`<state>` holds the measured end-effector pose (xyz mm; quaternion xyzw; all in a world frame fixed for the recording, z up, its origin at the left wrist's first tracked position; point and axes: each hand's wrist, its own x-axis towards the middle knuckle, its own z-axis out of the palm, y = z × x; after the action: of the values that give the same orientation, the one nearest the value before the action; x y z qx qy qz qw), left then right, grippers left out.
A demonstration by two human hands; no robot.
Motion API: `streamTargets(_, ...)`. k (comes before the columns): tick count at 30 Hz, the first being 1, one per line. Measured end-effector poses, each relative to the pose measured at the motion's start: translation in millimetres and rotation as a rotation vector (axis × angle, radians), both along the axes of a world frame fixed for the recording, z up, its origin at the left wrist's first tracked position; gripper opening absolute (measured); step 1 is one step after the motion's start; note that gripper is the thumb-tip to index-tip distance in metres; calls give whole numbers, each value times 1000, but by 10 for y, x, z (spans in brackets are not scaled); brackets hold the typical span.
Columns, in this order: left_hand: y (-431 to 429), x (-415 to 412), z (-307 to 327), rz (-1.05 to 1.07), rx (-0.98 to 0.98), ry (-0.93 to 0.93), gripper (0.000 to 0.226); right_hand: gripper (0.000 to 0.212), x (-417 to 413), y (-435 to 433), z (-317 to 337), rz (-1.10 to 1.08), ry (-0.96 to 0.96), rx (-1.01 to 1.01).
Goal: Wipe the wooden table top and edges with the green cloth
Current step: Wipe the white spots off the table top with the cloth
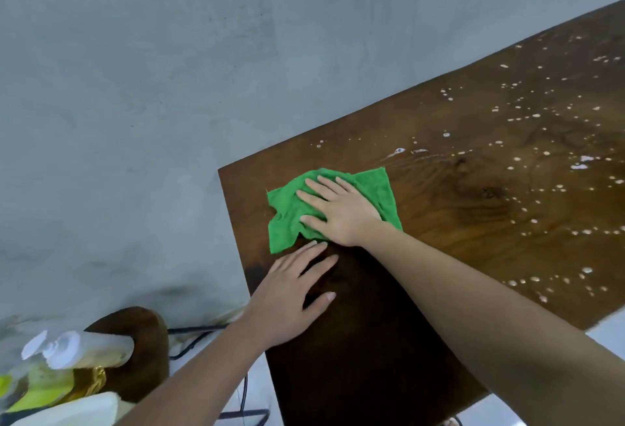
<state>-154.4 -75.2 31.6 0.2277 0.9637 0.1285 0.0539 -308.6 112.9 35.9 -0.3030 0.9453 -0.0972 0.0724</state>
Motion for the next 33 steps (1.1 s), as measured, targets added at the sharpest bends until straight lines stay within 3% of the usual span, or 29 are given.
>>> streamTargets(10, 117, -170, 6, -7, -37, -16, 63, 78, -827, 1413, -6, -492, 7, -16)
streamTargets(15, 129, -157, 9, 3, -38, -17, 63, 79, -967, 1438, -28, -723, -18, 19)
streamTargets(18, 128, -163, 25, 6, -26, -34, 63, 80, -888, 900, 12, -646, -20, 40)
streamTargets(25, 106, -162, 0, -34, 28, 18, 63, 78, -489, -739, 96, -149, -40, 60)
streamTargets(30, 118, -149, 19, -27, 13, 13, 63, 80, -564, -748, 75, 5, -32, 34)
streamTargets(33, 117, -155, 14, -25, -25, 0, 63, 82, -768, -342, 106, -75, -12, 19)
